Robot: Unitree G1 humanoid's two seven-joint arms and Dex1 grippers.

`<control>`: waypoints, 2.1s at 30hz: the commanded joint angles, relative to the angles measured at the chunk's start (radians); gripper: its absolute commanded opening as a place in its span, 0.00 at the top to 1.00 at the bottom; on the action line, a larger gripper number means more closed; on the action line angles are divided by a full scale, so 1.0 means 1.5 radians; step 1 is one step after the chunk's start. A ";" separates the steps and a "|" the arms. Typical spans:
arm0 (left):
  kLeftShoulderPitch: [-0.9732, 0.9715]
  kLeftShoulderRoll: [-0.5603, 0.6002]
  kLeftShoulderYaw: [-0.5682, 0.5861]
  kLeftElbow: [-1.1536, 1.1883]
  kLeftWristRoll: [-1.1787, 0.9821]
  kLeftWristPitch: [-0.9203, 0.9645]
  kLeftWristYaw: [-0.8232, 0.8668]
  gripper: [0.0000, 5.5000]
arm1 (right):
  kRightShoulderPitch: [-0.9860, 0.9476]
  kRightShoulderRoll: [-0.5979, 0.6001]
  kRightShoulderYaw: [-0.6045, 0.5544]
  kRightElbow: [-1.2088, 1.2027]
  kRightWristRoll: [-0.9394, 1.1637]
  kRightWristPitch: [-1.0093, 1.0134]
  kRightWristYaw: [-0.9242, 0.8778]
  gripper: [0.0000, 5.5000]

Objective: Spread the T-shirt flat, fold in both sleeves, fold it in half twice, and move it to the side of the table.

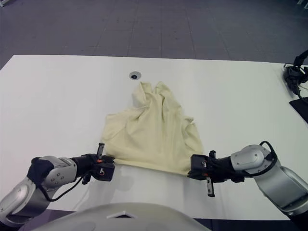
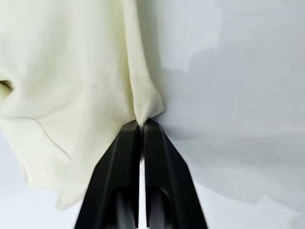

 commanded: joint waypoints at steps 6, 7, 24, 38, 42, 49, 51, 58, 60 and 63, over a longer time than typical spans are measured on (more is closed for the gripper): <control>0.000 -0.067 0.198 -0.137 -0.370 0.244 -0.149 0.74 | -0.046 -0.030 -0.155 0.034 0.088 0.009 0.050 0.73; -0.014 -0.081 0.254 -0.137 -0.442 0.283 -0.159 0.70 | -0.062 -0.027 -0.166 0.046 0.096 0.013 0.048 0.69; -0.201 -0.113 0.191 0.300 -0.345 0.126 0.178 0.16 | -0.235 0.157 0.023 0.280 -0.135 -0.051 -0.209 0.17; -0.037 -0.013 0.230 0.222 -0.321 0.160 0.176 0.02 | -0.112 0.021 -0.022 0.272 -0.165 -0.102 -0.105 0.02; 0.017 -0.004 0.253 0.138 -0.343 0.252 0.162 0.02 | -0.072 -0.006 -0.046 0.241 -0.152 -0.086 -0.073 0.02; 0.101 0.091 0.264 0.060 -0.362 0.328 0.109 0.02 | 0.018 -0.060 -0.103 0.198 -0.134 -0.077 -0.012 0.02; 0.100 0.098 0.291 0.038 -0.397 0.338 0.087 0.02 | 0.023 -0.070 -0.119 0.187 -0.124 -0.079 0.008 0.02; -0.255 0.012 0.382 0.109 -0.604 0.431 0.077 0.02 | -0.259 0.016 -0.082 0.249 -0.079 -0.046 -0.008 0.02; -0.382 -0.015 0.309 0.208 -0.564 0.391 0.117 0.02 | -0.394 0.096 -0.021 0.330 -0.125 -0.054 -0.057 0.02; -0.516 -0.108 0.191 0.377 -0.501 0.314 0.164 0.02 | -0.533 0.228 0.058 0.483 -0.193 -0.097 -0.133 0.02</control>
